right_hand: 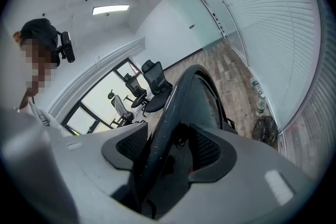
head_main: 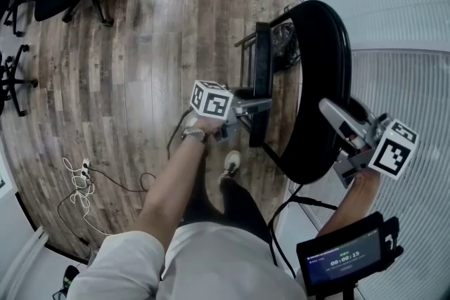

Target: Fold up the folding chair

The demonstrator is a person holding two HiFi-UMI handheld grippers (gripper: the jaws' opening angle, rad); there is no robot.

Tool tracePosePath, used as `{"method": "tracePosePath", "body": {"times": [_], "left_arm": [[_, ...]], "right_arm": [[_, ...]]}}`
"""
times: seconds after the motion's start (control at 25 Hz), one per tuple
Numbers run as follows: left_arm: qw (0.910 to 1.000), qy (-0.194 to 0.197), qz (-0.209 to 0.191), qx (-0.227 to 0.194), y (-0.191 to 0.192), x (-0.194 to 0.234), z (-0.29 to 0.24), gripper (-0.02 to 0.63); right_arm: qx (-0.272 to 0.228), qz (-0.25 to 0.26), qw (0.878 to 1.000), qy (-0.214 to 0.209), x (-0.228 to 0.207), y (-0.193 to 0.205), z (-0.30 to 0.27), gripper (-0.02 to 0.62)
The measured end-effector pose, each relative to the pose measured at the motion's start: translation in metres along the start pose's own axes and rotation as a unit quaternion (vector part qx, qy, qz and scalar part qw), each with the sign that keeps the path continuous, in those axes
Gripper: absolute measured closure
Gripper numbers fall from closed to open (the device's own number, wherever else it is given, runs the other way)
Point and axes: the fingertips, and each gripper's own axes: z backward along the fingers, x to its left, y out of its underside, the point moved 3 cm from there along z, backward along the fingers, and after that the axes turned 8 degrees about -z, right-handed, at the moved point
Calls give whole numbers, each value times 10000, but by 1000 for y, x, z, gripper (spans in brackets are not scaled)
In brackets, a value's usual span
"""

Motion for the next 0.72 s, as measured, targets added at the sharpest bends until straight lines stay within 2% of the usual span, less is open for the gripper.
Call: {"method": "tracePosePath", "body": {"times": [0.72], "left_arm": [[10000, 30, 31, 80, 1, -3, -22, 400]], "right_arm": [[-7, -1, 10000, -46, 3, 0, 1, 353]]}}
